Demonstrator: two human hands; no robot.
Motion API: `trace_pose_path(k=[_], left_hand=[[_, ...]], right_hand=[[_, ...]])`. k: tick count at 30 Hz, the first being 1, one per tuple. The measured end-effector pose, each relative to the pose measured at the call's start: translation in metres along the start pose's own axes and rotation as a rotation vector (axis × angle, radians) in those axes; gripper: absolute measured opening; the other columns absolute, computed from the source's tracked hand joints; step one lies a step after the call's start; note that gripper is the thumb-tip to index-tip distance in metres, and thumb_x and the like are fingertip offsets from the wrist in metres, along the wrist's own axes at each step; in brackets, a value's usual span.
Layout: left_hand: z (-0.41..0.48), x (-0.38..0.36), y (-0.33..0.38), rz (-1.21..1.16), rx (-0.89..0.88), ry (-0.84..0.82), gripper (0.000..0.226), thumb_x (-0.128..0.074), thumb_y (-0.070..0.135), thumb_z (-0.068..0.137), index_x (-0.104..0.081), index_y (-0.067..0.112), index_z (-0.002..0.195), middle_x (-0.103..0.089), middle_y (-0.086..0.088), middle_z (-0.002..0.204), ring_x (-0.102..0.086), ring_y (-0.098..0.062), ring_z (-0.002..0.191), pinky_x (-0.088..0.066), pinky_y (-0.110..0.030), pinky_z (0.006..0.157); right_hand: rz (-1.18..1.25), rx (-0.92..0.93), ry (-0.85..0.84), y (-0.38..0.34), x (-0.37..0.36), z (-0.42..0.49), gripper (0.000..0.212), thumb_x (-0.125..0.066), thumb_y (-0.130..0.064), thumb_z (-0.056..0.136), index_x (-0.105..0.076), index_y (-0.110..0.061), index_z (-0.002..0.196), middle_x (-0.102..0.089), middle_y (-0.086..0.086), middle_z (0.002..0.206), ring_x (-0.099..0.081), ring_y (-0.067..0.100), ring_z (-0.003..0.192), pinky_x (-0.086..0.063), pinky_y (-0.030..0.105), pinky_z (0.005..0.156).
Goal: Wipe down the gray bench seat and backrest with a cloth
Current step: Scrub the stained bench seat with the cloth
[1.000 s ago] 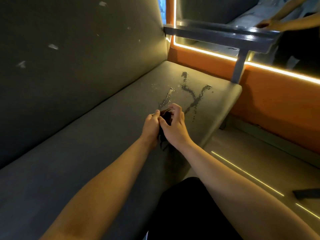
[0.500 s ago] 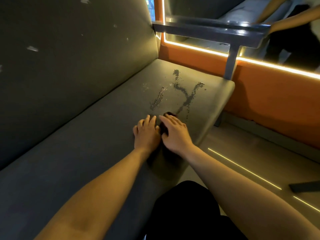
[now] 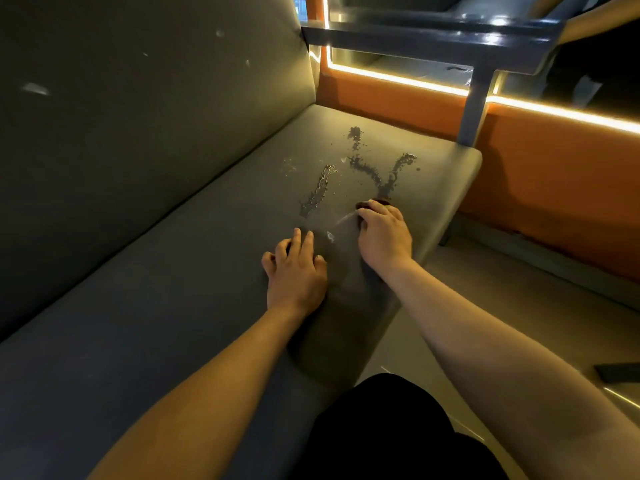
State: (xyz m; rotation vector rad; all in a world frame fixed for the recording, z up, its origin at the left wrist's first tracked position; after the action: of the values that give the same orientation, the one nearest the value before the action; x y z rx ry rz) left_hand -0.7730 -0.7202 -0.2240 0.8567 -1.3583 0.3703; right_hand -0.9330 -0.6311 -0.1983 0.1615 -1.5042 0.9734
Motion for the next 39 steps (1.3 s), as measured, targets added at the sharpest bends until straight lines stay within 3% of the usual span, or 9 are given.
trace_pose_path(k=[4, 10, 18, 22, 26, 28, 34, 36, 39], left_hand=[[-0.001, 0.000, -0.001, 0.021, -0.005, 0.030, 0.059, -0.029, 0.042, 0.107, -0.020, 0.019, 0.160, -0.019, -0.003, 0.168, -0.017, -0.026, 0.149, -0.012, -0.053, 0.119], [-0.002, 0.002, -0.005, -0.035, -0.003, 0.031, 0.056, -0.024, 0.036, 0.108, -0.022, 0.017, 0.160, -0.021, -0.002, 0.167, -0.019, -0.024, 0.149, -0.011, -0.052, 0.120], [-0.003, 0.002, -0.004, -0.108, -0.013, 0.023, 0.059, -0.029, 0.029, 0.105, -0.017, 0.016, 0.161, -0.016, 0.000, 0.169, -0.013, -0.019, 0.149, -0.003, -0.049, 0.121], [-0.002, 0.002, -0.006, -0.097, -0.003, 0.025, 0.057, -0.027, 0.031, 0.107, -0.020, 0.015, 0.161, -0.020, -0.002, 0.168, -0.017, -0.024, 0.148, -0.009, -0.050, 0.119], [-0.003, 0.004, -0.006, -0.089, -0.015, 0.026, 0.054, -0.024, 0.031, 0.108, -0.023, 0.017, 0.160, -0.023, -0.002, 0.167, -0.020, -0.025, 0.147, -0.010, -0.051, 0.119], [-0.003, 0.003, -0.007, -0.077, -0.019, 0.020, 0.055, -0.027, 0.029, 0.107, -0.021, 0.017, 0.161, -0.020, 0.000, 0.168, -0.019, -0.023, 0.148, -0.008, -0.050, 0.119], [-0.004, 0.003, -0.005, -0.151, -0.008, 0.043, 0.057, -0.029, 0.026, 0.105, -0.021, 0.016, 0.160, -0.020, 0.001, 0.167, -0.016, -0.018, 0.148, -0.005, -0.047, 0.119], [-0.003, 0.003, -0.005, -0.176, 0.008, 0.053, 0.058, -0.031, 0.024, 0.104, -0.021, 0.016, 0.161, -0.020, 0.000, 0.167, -0.016, -0.019, 0.148, -0.007, -0.045, 0.118], [0.000, 0.005, -0.010, -0.222, 0.057, 0.090, 0.055, -0.029, 0.028, 0.107, -0.022, 0.016, 0.160, -0.022, -0.003, 0.167, -0.016, -0.024, 0.149, -0.008, -0.048, 0.121]], right_hand=[[0.129, 0.214, -0.106, -0.059, -0.028, -0.019, 0.035, -0.050, -0.022, 0.103, -0.065, -0.025, 0.135, -0.059, -0.005, 0.145, -0.049, 0.019, 0.138, -0.035, 0.035, 0.118], [0.079, 0.376, -0.175, -0.056, -0.032, -0.027, 0.036, -0.047, -0.018, 0.104, -0.068, -0.027, 0.132, -0.054, -0.007, 0.149, -0.041, 0.020, 0.143, -0.032, 0.038, 0.121], [0.062, -0.032, 0.046, -0.002, 0.005, -0.012, 0.037, -0.055, -0.009, 0.101, -0.066, -0.018, 0.135, -0.048, -0.002, 0.154, -0.039, 0.029, 0.142, -0.036, 0.040, 0.114], [0.147, 0.246, -0.061, -0.063, -0.024, -0.030, 0.033, -0.057, -0.010, 0.098, -0.073, -0.021, 0.125, -0.062, -0.005, 0.141, -0.052, 0.023, 0.133, -0.039, 0.035, 0.113], [0.077, 0.388, -0.140, -0.068, -0.026, -0.040, 0.037, -0.053, -0.009, 0.101, -0.070, -0.025, 0.129, -0.054, -0.005, 0.147, -0.039, 0.026, 0.136, -0.035, 0.040, 0.115], [-0.019, 0.366, -0.117, -0.053, -0.018, -0.030, 0.040, -0.054, -0.007, 0.098, -0.069, -0.025, 0.130, -0.053, -0.001, 0.145, -0.036, 0.029, 0.132, -0.033, 0.042, 0.112], [-0.070, -0.057, 0.030, -0.006, 0.000, -0.007, 0.032, -0.053, -0.010, 0.100, -0.068, -0.015, 0.127, -0.045, 0.008, 0.142, -0.035, 0.038, 0.127, -0.040, 0.045, 0.106], [0.002, -0.032, 0.010, -0.025, -0.011, -0.008, 0.032, -0.052, -0.009, 0.099, -0.070, -0.016, 0.124, -0.049, 0.008, 0.139, -0.039, 0.038, 0.125, -0.040, 0.042, 0.102], [0.125, 0.231, -0.107, -0.074, -0.040, -0.022, 0.034, -0.050, -0.014, 0.101, -0.071, -0.026, 0.125, -0.057, 0.000, 0.136, -0.046, 0.031, 0.123, -0.036, 0.036, 0.100]])
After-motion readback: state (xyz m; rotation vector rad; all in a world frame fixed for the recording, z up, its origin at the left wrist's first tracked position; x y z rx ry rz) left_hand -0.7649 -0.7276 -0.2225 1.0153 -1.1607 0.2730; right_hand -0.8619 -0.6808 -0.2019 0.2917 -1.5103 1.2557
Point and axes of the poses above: each hand's wrist, its own z-axis towards the middle knuckle, its own x-axis out of the back of the hand, y = z × x, the point moved 8 cm from there along z, towards the middle knuckle
